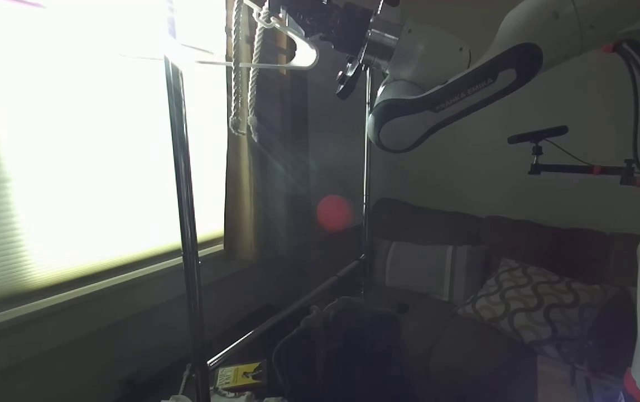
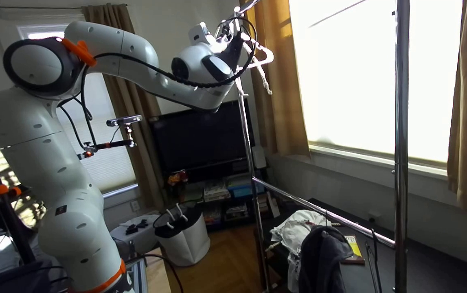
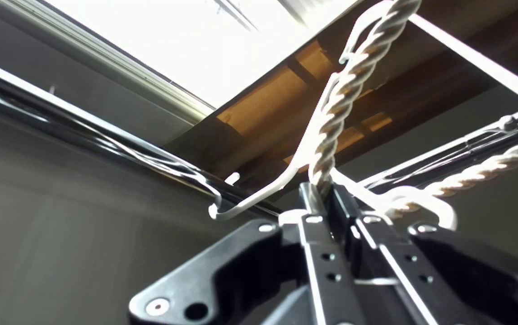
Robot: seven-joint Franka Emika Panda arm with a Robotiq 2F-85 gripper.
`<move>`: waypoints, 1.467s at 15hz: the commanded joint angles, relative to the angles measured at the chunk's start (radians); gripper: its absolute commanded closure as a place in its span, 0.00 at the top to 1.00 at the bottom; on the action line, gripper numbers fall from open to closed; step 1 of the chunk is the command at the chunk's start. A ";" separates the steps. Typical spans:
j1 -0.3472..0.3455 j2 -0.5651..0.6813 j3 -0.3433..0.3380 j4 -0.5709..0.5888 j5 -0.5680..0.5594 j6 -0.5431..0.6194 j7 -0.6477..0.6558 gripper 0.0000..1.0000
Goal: Hang the rope on the coat hanger
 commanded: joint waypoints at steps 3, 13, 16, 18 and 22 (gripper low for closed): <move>-0.025 -0.058 -0.080 -0.034 -0.344 -0.111 0.304 0.03; -0.023 -0.028 -0.126 0.090 -0.516 -0.099 0.507 0.36; -0.020 -0.025 -0.126 0.124 -0.481 -0.088 0.496 0.51; -0.044 -0.029 -0.104 0.130 -0.442 -0.082 0.484 0.66; -0.056 -0.059 -0.094 0.113 -0.222 -0.080 0.355 0.95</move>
